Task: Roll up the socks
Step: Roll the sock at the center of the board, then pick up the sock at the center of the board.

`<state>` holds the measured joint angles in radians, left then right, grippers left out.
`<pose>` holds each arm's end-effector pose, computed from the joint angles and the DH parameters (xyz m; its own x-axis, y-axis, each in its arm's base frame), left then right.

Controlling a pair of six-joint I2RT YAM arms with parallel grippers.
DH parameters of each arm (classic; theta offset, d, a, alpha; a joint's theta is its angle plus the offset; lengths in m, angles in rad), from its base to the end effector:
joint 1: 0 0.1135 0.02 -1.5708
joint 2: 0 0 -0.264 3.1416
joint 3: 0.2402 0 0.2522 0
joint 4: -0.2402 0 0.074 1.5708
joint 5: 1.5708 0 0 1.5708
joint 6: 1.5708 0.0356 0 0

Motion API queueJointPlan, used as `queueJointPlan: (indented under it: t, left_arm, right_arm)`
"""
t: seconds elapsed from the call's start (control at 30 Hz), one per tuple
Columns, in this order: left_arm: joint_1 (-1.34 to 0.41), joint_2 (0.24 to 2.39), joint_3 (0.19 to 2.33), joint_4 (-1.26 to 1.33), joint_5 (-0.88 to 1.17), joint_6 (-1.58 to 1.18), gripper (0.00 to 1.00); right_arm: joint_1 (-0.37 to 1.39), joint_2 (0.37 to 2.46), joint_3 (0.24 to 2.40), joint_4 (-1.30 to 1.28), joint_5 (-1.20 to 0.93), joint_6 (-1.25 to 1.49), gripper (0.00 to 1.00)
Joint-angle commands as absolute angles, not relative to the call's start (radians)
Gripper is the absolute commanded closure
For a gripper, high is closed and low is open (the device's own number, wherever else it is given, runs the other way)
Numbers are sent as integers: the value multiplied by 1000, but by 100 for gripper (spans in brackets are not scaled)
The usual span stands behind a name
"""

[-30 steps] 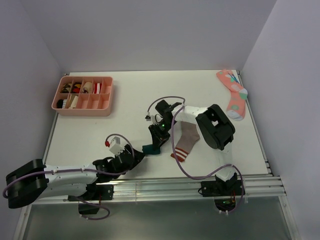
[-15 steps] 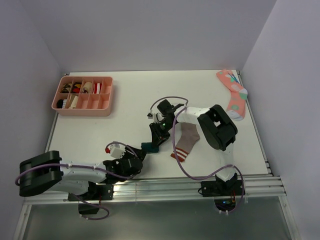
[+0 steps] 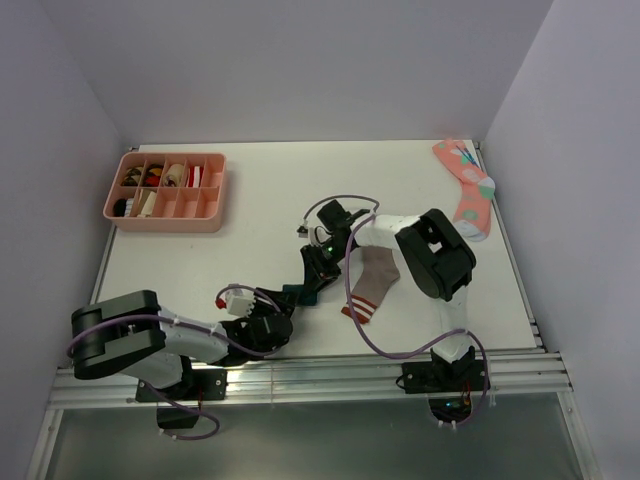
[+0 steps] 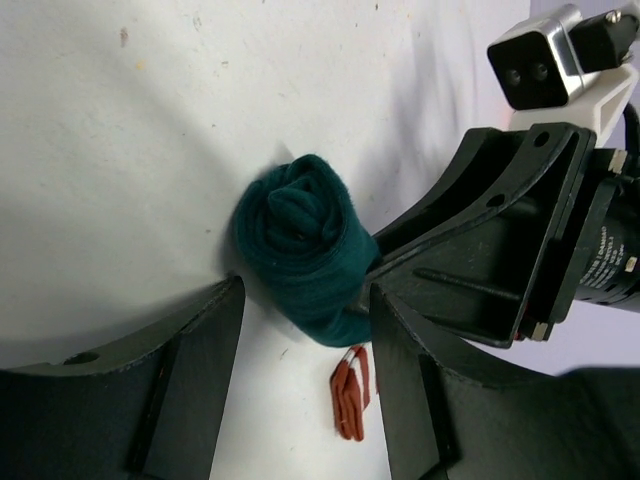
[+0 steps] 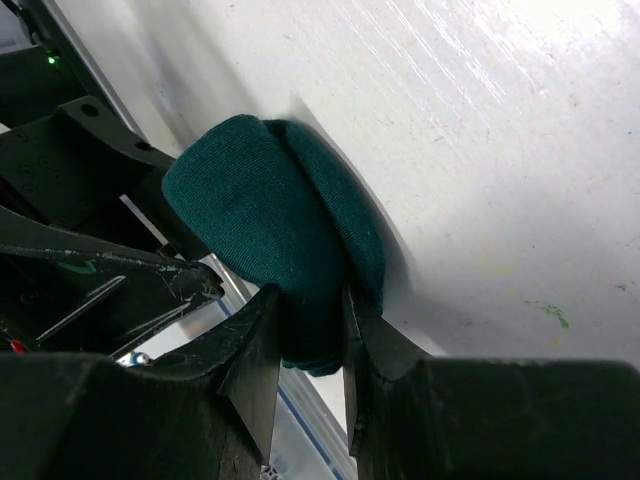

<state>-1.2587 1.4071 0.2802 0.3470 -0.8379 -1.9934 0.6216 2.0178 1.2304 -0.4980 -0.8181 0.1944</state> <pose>0.0884 -0.1878 0.1097 -0.3442 -0.9205 -0.1851 -0.3915 0.3199 -0.8628 0.2915 0.2408 0.1260 -0.8745 -0.4640 -0.1409 -0.4038 0.5358 0.7415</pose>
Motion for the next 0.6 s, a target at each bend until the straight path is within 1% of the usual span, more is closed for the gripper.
queueJointPlan:
  t: [0.0,0.17,0.57]
  left_arm:
    - [-1243,1468,279,351,-822,-2085,40]
    - [-1213,1502,258,422,-801,-2068,41]
    - [-1198,1554,276,442,-767,-2056,48]
  right_arm:
    - [624,2019,1193,-466,-736,193,87]
    - [629,1985,1163,-443,-790,209,87]
    - [634,1956,1141,-414,-913,253,87]
